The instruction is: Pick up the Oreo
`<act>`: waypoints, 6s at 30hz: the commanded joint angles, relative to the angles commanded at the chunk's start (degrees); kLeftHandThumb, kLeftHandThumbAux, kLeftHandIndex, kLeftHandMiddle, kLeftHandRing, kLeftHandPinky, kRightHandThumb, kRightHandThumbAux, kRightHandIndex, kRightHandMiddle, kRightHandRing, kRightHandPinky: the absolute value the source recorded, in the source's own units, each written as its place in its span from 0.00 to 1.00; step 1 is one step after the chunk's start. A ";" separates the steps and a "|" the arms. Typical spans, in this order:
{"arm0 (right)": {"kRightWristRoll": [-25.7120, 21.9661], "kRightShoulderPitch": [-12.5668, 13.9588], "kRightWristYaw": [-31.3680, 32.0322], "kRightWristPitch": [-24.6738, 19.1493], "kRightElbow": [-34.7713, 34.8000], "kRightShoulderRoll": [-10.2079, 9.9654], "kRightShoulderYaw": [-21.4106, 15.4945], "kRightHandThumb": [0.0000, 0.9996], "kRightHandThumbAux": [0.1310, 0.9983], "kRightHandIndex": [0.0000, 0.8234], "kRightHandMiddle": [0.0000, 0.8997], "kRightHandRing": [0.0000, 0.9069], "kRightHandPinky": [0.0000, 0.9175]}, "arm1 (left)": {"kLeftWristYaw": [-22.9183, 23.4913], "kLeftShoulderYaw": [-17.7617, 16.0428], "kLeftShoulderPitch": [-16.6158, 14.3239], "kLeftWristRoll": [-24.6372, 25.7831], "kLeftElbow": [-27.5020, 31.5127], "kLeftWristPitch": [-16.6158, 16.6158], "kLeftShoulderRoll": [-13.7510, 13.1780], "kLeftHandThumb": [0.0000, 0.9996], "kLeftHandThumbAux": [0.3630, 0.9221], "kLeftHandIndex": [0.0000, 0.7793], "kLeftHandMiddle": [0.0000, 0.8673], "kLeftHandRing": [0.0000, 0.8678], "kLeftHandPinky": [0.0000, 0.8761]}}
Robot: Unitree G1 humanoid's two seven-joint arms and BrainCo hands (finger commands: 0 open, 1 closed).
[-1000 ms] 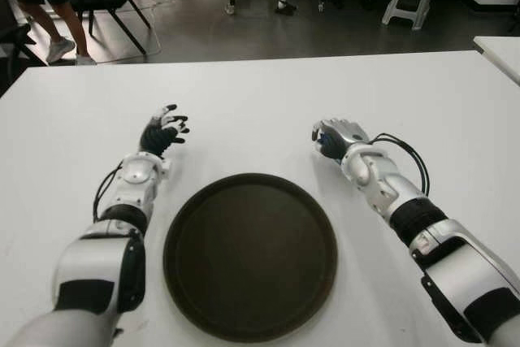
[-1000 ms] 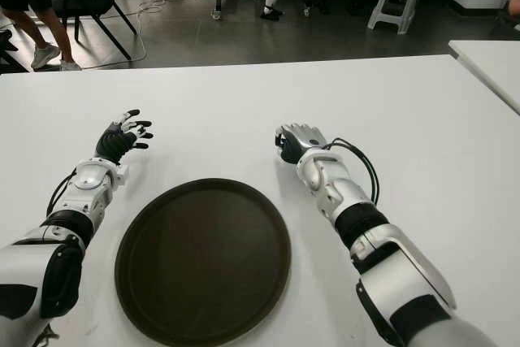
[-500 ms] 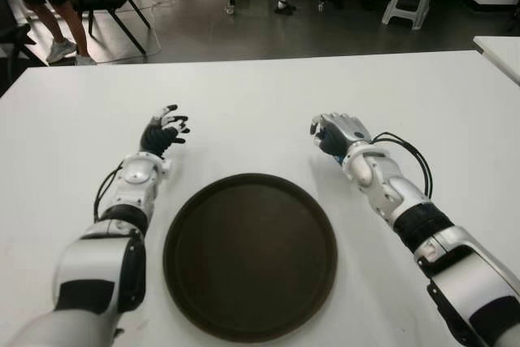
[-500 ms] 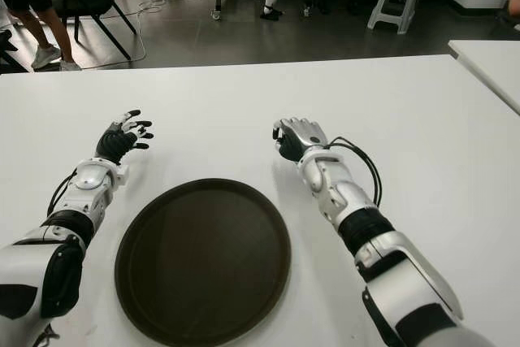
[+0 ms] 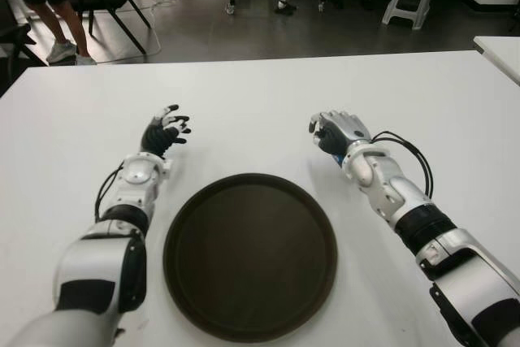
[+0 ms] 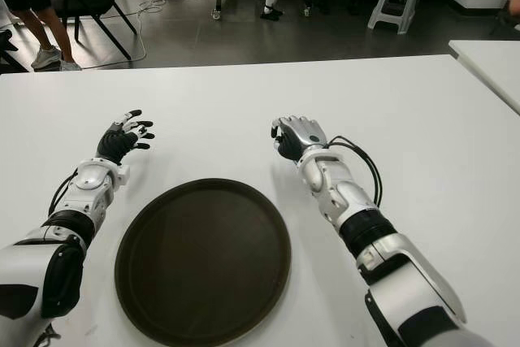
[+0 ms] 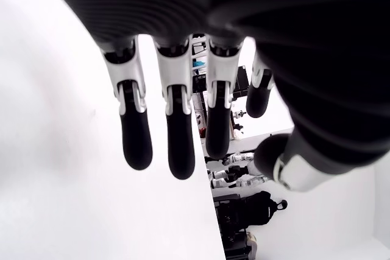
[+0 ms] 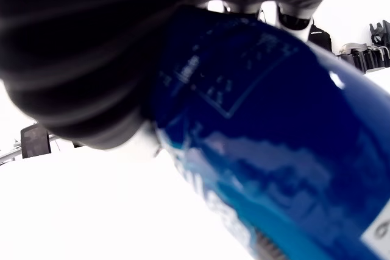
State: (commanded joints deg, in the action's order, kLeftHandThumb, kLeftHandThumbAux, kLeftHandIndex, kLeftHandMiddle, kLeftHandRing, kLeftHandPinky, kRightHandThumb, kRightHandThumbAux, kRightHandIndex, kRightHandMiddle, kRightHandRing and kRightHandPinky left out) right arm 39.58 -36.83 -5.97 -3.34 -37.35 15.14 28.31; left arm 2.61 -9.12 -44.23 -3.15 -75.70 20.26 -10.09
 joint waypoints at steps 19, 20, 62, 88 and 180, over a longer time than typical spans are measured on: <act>-0.08 0.80 -0.16 -1.14 2.98 0.06 -0.81 0.69 0.70 0.51 0.70 0.69 0.68 | -0.01 -0.40 -0.11 0.03 -0.01 -0.08 0.30 0.45 0.44 0.18 0.32 0.39 0.45; -0.12 0.83 0.01 -1.34 3.15 0.03 -0.86 0.69 0.70 0.51 0.70 0.69 0.68 | 0.02 -0.41 -0.12 0.00 0.00 -0.09 0.30 0.44 0.44 0.18 0.32 0.39 0.45; 1.31 4.38 1.22 -3.01 13.76 1.48 -2.29 0.69 0.70 0.51 0.71 0.70 0.66 | 0.28 -0.64 -0.25 -0.22 -0.05 -0.21 0.45 0.46 0.44 0.18 0.32 0.39 0.46; 2.68 8.15 4.12 -6.21 25.44 2.42 -3.60 0.69 0.70 0.51 0.68 0.68 0.65 | 0.27 -1.03 -0.47 0.07 -0.15 -0.65 0.59 0.48 0.44 0.18 0.33 0.39 0.46; 5.35 20.26 6.64 3.50 46.61 1.56 -8.36 0.69 0.70 0.51 0.56 0.57 0.55 | -1.07 0.27 -1.08 -0.95 -0.51 -0.93 0.83 0.44 0.41 0.19 0.33 0.40 0.46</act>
State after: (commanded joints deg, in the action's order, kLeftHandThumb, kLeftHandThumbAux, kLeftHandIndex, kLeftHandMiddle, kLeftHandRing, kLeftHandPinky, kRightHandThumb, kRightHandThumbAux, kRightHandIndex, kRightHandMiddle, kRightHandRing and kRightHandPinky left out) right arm 44.93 -16.58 0.67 0.16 9.26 16.70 19.95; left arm 1.54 -8.85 -45.31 -4.10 -76.20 19.33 -9.27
